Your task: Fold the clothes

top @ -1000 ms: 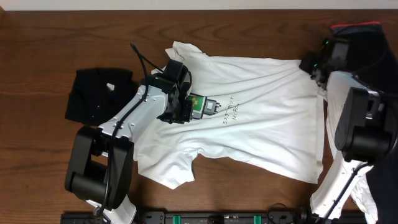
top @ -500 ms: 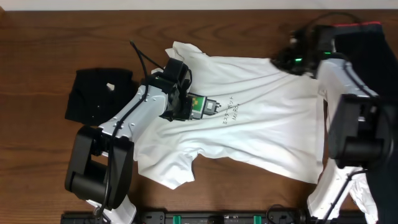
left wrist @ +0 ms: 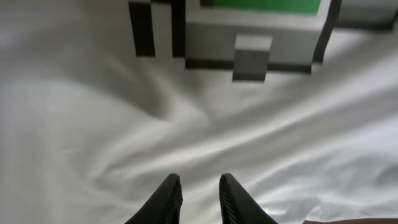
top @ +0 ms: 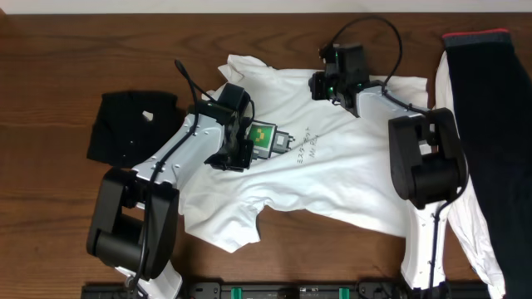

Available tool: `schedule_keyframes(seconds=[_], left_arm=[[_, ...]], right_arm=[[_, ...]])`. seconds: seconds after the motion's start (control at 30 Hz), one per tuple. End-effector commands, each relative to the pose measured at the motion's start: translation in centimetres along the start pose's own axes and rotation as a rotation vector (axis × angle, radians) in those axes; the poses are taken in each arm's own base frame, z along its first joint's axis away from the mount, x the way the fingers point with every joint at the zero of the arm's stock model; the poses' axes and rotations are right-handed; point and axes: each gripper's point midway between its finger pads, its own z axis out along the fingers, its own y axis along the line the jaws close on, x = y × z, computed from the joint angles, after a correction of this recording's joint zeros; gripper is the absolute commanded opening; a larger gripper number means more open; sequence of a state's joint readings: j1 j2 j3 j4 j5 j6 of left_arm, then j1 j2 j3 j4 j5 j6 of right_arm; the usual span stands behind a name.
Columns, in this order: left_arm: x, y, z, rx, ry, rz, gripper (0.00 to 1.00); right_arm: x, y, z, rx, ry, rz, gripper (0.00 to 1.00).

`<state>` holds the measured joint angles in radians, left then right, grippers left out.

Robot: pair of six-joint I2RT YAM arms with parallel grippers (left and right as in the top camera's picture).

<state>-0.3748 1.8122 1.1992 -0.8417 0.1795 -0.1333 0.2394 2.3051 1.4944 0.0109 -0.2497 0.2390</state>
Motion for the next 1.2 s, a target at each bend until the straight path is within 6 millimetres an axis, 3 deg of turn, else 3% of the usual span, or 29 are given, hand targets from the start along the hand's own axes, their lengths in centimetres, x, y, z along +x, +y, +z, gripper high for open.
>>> schedule_keyframes(seconds=[0.0, 0.13, 0.23, 0.33, 0.4, 0.47, 0.7, 0.83, 0.93, 1.03, 1.17], left_arm=[[0.7, 0.4, 0.7, -0.014, 0.03, -0.004, 0.24], [0.7, 0.4, 0.7, -0.014, 0.033, -0.004, 0.24], [0.6, 0.4, 0.7, -0.014, 0.029, -0.003, 0.25], [0.3, 0.3, 0.7, -0.011, 0.015, -0.002, 0.31], [0.1, 0.3, 0.7, -0.009, 0.006, 0.0, 0.34], [-0.1, 0.2, 0.7, -0.009, -0.001, 0.001, 0.38], [-0.8, 0.6, 0.7, -0.034, -0.029, 0.004, 0.45], [-0.5, 0.6, 0.3, -0.03, -0.019, 0.0, 0.44], [-0.3, 0.3, -1.1, -0.019, -0.027, 0.001, 0.44], [-0.1, -0.6, -2.7, 0.026, -0.048, 0.006, 0.44], [0.8, -0.9, -6.0, 0.04, -0.105, 0.014, 0.4]], right_arm=[[4.8, -6.5, 3.0, 0.203, 0.055, 0.093, 0.14], [2.6, -8.5, 3.2, 0.207, -0.015, 0.14, 0.13], [0.5, -8.0, 2.9, 0.14, -0.037, 0.104, 0.19], [-1.5, -6.3, 2.3, 0.018, -0.02, 0.046, 0.47], [-2.6, -5.5, 1.3, -0.044, 0.0, 0.056, 0.57], [-4.4, -4.5, -0.7, -0.12, 0.007, 0.072, 0.65], [-8.7, -2.2, -10.6, -0.221, 0.011, 0.093, 0.69], [-8.3, -0.1, -16.5, -0.196, 0.077, 0.045, 0.67], [-6.6, 1.3, -20.6, -0.134, 0.153, 0.038, 0.66], [-4.8, 2.9, -23.2, -0.108, 0.227, 0.029, 0.67], [-0.5, 5.6, -25.2, -0.066, 0.388, -0.008, 0.68]])
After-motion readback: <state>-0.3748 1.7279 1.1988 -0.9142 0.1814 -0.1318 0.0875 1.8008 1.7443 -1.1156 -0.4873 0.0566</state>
